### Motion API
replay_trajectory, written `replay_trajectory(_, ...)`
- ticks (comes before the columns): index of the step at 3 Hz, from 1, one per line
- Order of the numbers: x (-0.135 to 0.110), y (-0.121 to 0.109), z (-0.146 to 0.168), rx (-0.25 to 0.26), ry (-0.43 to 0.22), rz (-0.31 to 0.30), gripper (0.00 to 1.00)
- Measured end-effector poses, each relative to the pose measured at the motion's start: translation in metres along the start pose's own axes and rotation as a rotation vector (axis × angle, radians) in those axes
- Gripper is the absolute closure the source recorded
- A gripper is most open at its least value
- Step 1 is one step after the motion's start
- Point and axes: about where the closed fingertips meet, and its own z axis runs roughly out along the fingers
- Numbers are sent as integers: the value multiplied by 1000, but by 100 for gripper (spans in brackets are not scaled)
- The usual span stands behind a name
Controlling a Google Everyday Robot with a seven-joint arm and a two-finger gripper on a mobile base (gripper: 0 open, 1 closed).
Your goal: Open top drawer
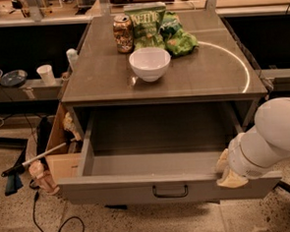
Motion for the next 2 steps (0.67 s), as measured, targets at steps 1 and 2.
replay_trajectory(1,-3,-2,2,-8,-17,1,43)
replay_trajectory(2,-7,-7,-1,-2,-37,-1,20)
